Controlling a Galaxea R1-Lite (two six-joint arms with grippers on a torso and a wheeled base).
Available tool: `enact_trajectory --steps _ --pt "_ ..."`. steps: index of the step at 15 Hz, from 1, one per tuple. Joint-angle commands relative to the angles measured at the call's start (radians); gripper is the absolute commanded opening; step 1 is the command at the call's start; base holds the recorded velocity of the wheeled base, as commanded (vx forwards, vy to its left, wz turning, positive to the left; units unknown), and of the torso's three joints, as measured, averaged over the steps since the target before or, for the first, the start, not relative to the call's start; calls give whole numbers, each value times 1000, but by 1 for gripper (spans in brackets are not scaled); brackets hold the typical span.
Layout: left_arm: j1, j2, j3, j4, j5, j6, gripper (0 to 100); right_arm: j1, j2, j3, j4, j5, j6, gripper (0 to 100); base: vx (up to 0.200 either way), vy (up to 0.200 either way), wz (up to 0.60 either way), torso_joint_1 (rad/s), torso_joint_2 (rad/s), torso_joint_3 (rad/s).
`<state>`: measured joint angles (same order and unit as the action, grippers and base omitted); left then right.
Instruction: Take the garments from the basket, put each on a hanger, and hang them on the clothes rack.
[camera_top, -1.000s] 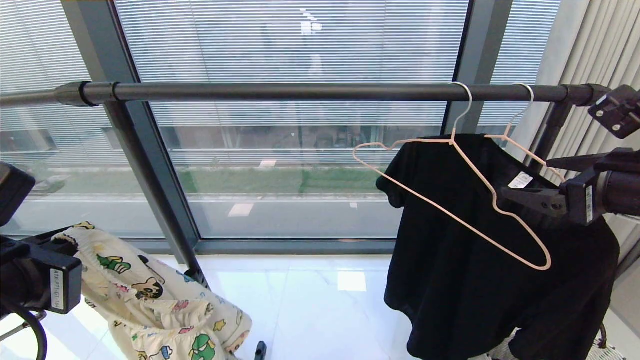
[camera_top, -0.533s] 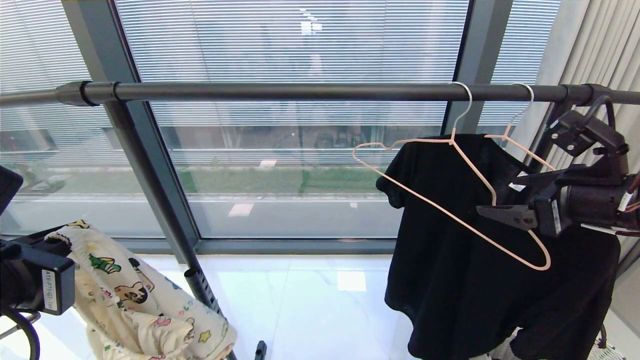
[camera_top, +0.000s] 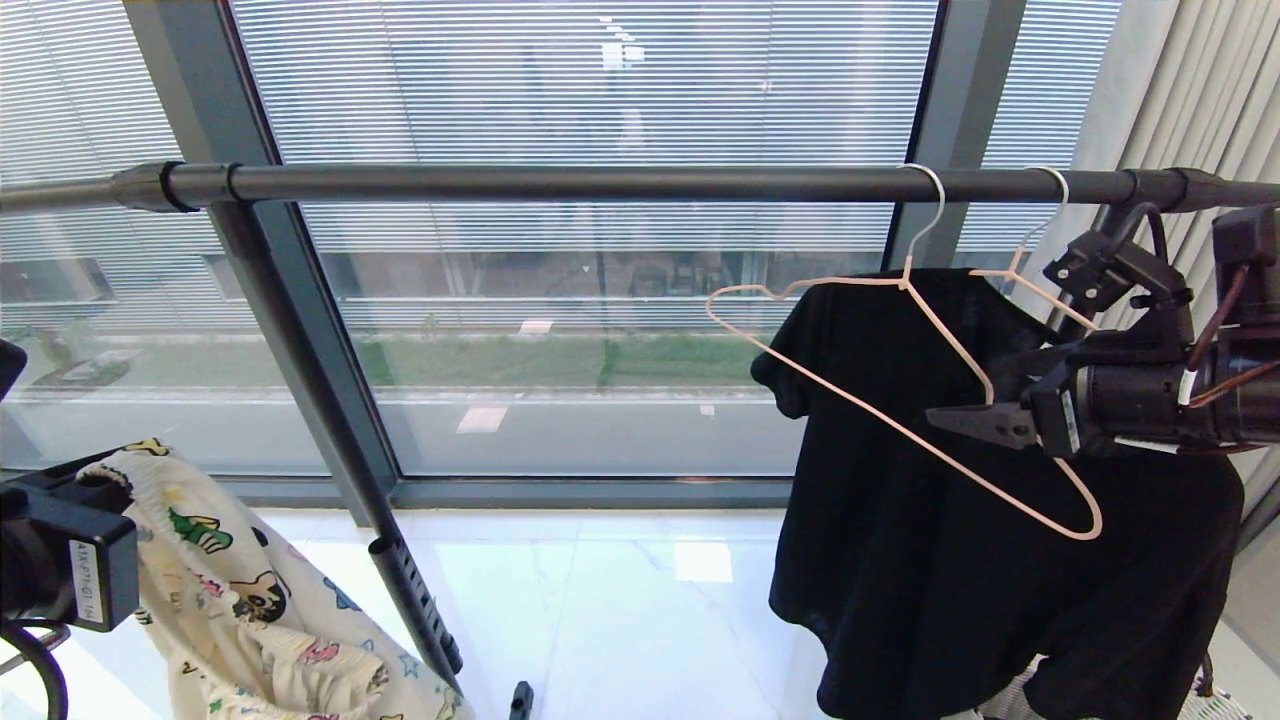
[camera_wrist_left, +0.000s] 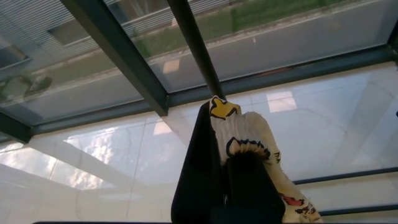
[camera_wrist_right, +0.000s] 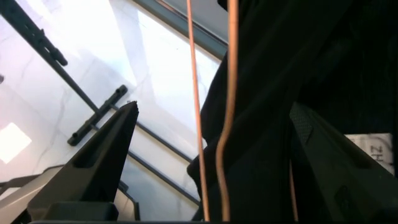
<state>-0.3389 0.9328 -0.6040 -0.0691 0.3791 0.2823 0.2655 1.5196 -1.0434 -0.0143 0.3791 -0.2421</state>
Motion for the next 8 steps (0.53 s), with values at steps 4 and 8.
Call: enact_trajectory --steps 4,8 --pt "0 0 0 0 0 0 0 -2 63 -12 -1 10 -23 100 0 0 0 0 0 0" --pt "-2 1 1 0 1 0 0 -2 94 -44 -1 27 -25 100 0 0 0 0 0 0"
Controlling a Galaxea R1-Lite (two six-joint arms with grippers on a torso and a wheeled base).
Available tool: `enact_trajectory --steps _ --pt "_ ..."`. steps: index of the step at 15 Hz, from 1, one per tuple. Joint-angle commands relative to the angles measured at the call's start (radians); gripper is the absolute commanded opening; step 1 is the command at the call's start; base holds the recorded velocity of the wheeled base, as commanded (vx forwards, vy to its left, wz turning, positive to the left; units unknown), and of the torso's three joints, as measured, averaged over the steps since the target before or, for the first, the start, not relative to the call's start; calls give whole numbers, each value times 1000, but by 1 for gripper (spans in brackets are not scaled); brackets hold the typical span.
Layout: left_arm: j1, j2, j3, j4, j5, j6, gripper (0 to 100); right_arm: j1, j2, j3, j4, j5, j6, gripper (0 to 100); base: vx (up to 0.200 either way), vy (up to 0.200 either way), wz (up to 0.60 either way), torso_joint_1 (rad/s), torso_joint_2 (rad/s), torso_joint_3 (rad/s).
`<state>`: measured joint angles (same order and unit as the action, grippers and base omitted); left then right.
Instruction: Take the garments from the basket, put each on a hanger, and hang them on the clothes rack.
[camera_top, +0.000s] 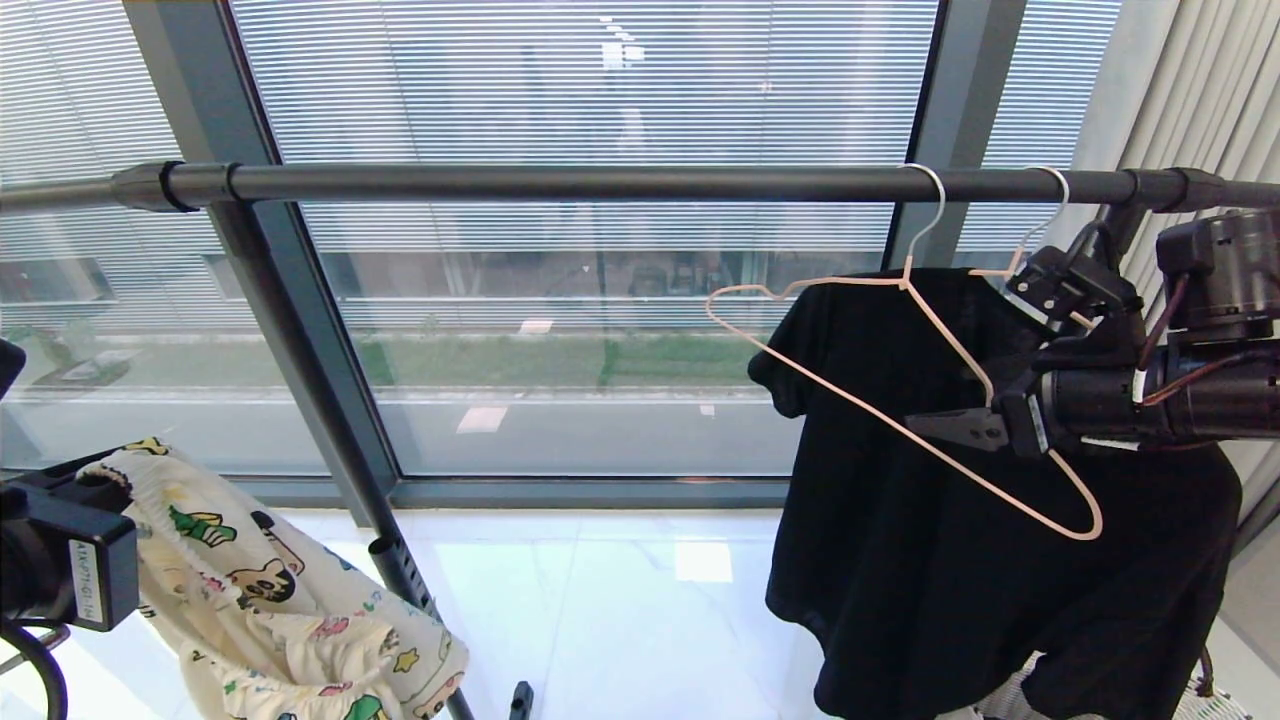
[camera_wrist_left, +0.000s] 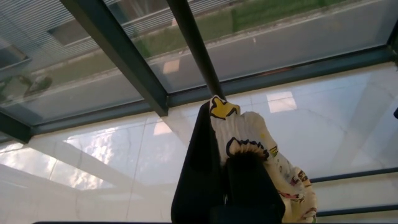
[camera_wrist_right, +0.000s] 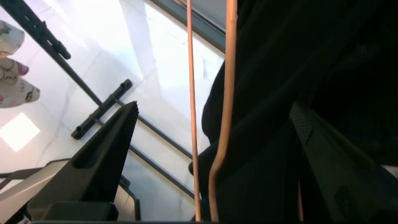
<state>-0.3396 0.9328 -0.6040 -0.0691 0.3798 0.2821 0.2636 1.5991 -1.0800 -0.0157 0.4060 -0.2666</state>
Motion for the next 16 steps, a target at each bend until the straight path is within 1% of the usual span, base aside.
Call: enact_trajectory --steps 1,9,10,14,16 --pt "1 1 1 0 1 0 0 0 19 -14 0 1 0 100 0 0 0 0 0 0" --pt "1 0 9 0 1 0 0 9 33 -15 0 1 1 100 0 0 0 0 0 0" --pt "1 0 9 0 1 0 0 11 33 -15 0 1 1 0 0 0 0 0 0 0" --pt "1 -6 10 0 1 0 0 11 28 -15 -1 -1 1 0 0 0 0 0 0 0" --pt "1 -20 23 0 1 0 0 11 28 -12 -23 -4 1 0 0 0 0 0 0 0"
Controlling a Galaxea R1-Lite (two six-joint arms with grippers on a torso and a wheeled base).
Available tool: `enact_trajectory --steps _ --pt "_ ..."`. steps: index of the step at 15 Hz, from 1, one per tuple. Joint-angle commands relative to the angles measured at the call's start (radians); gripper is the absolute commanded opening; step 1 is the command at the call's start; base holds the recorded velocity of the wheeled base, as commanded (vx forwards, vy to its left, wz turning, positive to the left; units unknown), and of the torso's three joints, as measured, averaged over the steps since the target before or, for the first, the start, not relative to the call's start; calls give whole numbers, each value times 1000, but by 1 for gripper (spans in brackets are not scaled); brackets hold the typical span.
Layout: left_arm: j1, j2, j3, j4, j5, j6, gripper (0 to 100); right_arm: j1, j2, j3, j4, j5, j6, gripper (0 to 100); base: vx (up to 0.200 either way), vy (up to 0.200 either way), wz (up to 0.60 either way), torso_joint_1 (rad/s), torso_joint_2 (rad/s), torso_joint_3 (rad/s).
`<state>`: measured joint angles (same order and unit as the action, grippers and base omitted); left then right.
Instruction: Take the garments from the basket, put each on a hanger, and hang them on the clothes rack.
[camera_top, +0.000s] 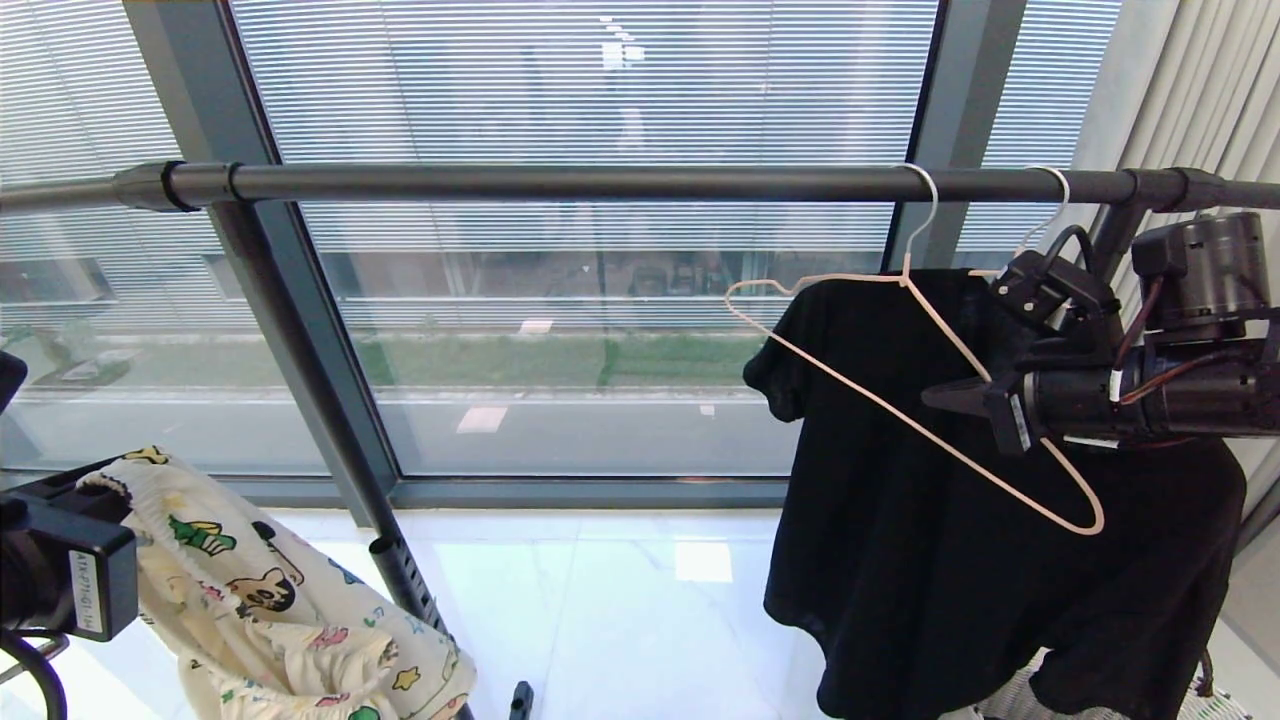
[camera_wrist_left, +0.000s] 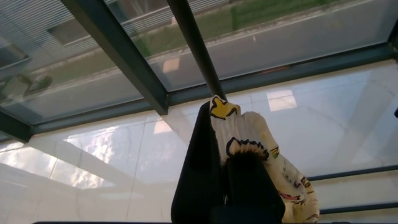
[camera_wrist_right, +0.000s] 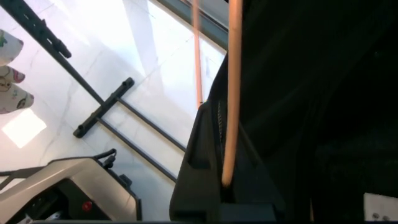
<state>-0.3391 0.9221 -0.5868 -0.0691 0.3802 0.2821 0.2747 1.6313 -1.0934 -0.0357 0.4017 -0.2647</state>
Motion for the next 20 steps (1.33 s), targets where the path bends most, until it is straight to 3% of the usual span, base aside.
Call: enact_trajectory --steps 1,17,20 --pt "0 -17 10 0 0 2 0 0 -4 1 -9 0 -1 0 0 0 0 0 0 0" --pt "2 -20 7 -1 2 -1 0 -2 -163 17 -10 -4 25 0 0 0 0 0 0 0" --pt "2 -19 7 -1 2 -1 0 -2 -261 118 -10 -7 27 0 0 0 0 0 0 0"
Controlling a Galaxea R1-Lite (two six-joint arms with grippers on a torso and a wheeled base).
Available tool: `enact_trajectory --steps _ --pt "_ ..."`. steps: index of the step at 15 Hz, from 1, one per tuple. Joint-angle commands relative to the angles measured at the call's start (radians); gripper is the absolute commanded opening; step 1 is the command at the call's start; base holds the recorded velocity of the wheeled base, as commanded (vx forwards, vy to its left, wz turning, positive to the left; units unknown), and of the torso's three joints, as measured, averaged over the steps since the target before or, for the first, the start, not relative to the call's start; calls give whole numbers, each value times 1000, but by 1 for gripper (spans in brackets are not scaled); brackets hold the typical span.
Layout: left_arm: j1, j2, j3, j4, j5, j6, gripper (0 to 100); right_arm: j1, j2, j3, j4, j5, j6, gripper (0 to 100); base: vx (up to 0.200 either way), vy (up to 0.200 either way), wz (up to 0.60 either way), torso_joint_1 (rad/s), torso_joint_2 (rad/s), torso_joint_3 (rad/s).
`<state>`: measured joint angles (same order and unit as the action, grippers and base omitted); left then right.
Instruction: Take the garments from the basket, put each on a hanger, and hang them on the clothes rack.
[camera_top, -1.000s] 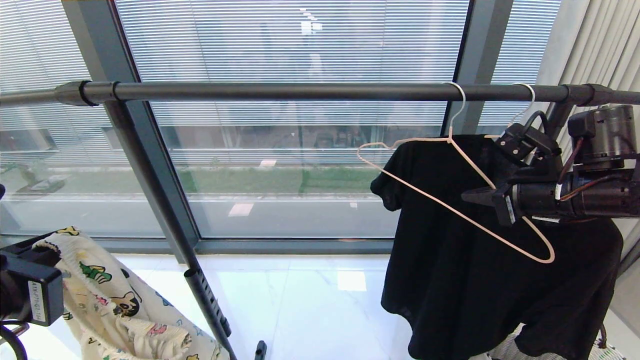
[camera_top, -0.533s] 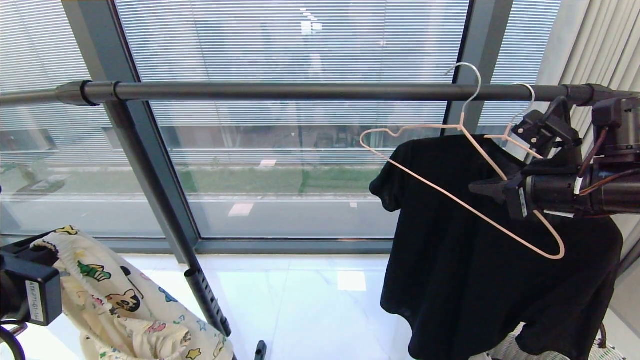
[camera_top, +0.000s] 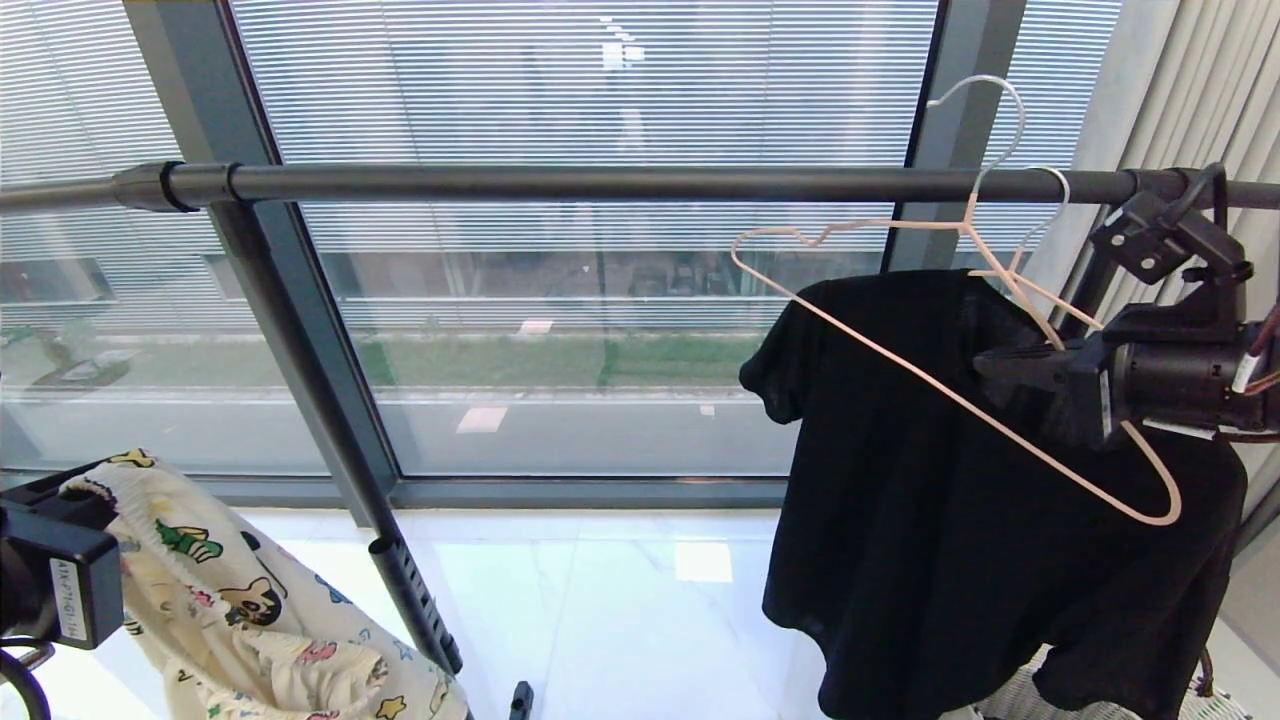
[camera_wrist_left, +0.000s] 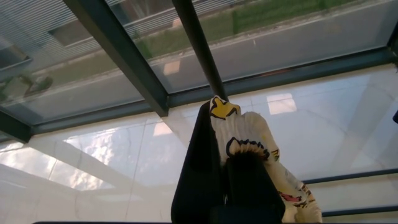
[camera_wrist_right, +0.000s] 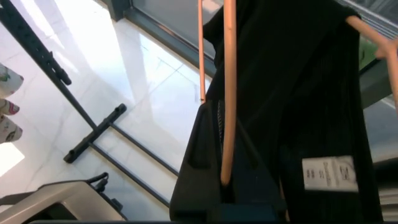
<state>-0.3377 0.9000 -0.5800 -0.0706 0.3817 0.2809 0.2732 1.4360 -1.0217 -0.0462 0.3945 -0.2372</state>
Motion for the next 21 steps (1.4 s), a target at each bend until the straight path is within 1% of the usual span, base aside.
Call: enact_trajectory --steps 1,3,6,9,14,15,17,19,20,21 --pt "0 4 0 0 0 1 0 0 -91 72 2 0 -1 0 -200 0 0 -2 7 2" --pt "0 5 -1 -1 2 1 0 0 -155 134 3 -2 -1 0 -200 0 0 7 0 2" --pt "0 10 -3 -1 2 1 0 1 -215 187 8 -2 -2 0 -200 0 0 1 1 6" --pt "-1 11 -4 0 2 3 0 1 -264 224 40 0 -2 0 -200 0 0 -2 4 2" --pt "-6 31 -8 -1 0 3 0 4 -302 269 46 3 -4 0 -200 0 0 0 0 0" --pt "-15 33 -11 -1 0 3 0 15 -312 278 46 3 -4 0 -200 0 0 -7 7 2" --pt "-37 36 -12 -1 0 1 0 63 -331 305 58 4 -4 0 -200 0 0 7 0 0" --pt "-60 39 -6 -1 -7 1 0 110 -338 325 68 9 -2 0 0 0 0 0 0 0" --pt "-78 73 -4 -1 -24 -5 0 150 -325 341 68 26 1 0 0 0 0 0 0 0" --pt "-92 109 -15 -8 -24 -11 0 179 -312 353 66 52 4 0 0 0 0 0 0 0"
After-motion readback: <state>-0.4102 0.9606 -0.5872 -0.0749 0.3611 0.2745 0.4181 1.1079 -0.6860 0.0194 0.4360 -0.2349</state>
